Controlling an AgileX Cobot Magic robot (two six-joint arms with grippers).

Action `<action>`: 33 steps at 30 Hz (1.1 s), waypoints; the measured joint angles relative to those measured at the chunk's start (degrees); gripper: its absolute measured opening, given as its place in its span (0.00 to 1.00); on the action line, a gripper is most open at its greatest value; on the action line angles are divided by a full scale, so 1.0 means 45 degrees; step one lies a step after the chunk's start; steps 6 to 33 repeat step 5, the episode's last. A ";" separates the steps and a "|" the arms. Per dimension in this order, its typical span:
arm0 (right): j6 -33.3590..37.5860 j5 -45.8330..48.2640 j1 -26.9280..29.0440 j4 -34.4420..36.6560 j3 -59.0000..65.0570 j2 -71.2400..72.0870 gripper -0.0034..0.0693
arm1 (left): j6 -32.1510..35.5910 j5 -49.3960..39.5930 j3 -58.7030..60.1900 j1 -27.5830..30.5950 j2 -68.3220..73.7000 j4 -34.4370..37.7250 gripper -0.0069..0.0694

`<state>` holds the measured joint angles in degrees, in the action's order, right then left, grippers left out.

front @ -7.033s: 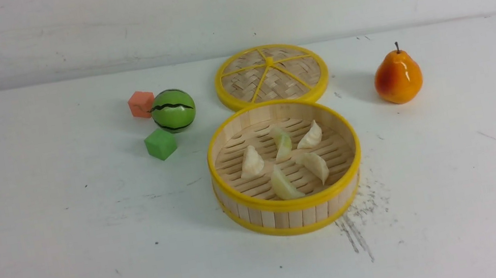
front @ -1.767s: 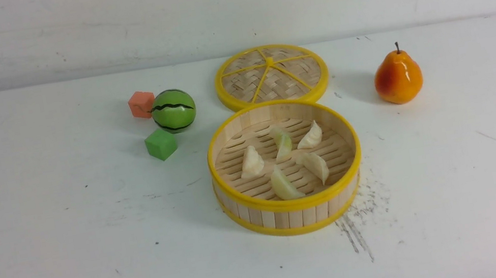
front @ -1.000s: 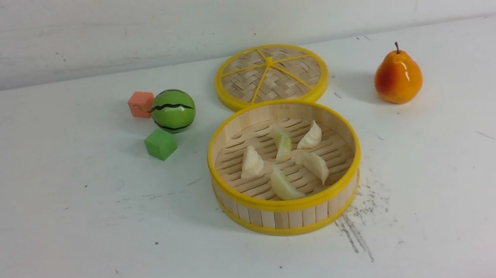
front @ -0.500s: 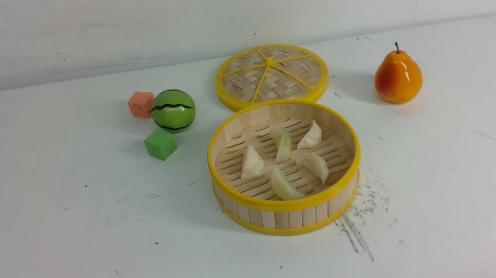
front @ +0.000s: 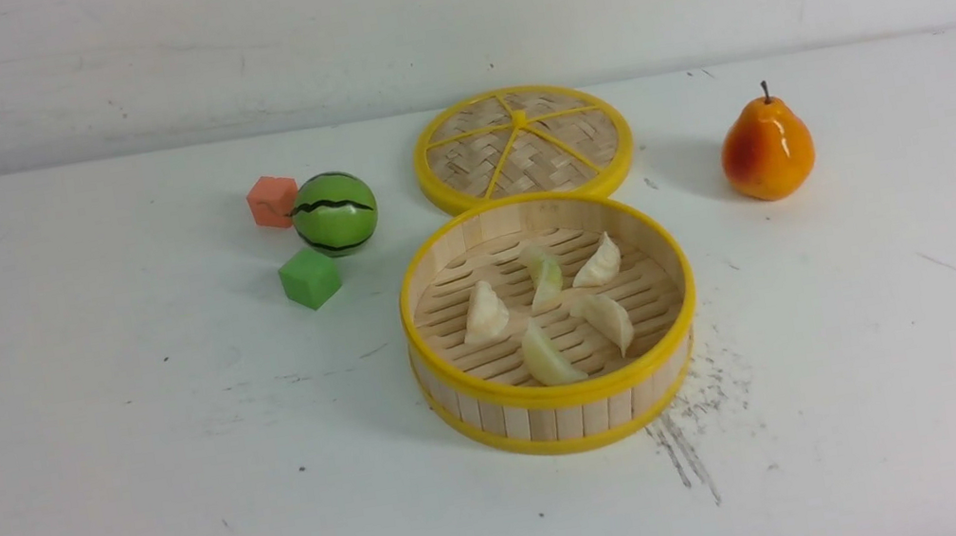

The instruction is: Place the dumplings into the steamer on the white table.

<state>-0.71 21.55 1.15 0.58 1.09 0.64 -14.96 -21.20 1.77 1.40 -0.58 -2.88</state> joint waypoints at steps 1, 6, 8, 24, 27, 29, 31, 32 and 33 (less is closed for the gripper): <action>0.0000 0.0000 0.0000 0.0000 0.0000 0.0000 0.23 | 0.0000 0.0000 0.0000 0.0000 0.0000 0.0000 0.08; 0.0000 0.0000 0.0000 0.0000 0.0000 0.0000 0.24 | 0.0000 0.0000 0.0000 0.0000 0.0000 0.0000 0.08; 0.0000 0.0000 0.0000 0.0000 0.0000 0.0000 0.24 | 0.0000 0.0000 0.0000 0.0000 0.0000 0.0000 0.08; 0.0000 0.0000 0.0000 0.0000 0.0000 0.0000 0.24 | 0.0000 0.0000 0.0000 0.0000 0.0000 0.0000 0.08; 0.0000 0.0000 0.0000 0.0000 0.0000 0.0000 0.24 | 0.0000 0.0000 0.0000 0.0000 0.0000 0.0000 0.08; 0.0000 0.0000 0.0000 0.0000 0.0000 0.0000 0.24 | 0.0000 0.0000 0.0000 0.0000 0.0000 0.0000 0.08; 0.0000 0.0000 0.0000 0.0000 0.0000 0.0000 0.24 | 0.0000 0.0000 0.0000 0.0000 0.0000 0.0000 0.08; 0.0000 0.0000 0.0000 0.0000 0.0000 0.0000 0.24 | 0.0000 0.0000 0.0000 0.0000 0.0000 0.0000 0.08; 0.0000 0.0000 0.0000 0.0000 0.0000 0.0000 0.24 | 0.0000 0.0000 0.0000 0.0000 0.0000 0.0000 0.08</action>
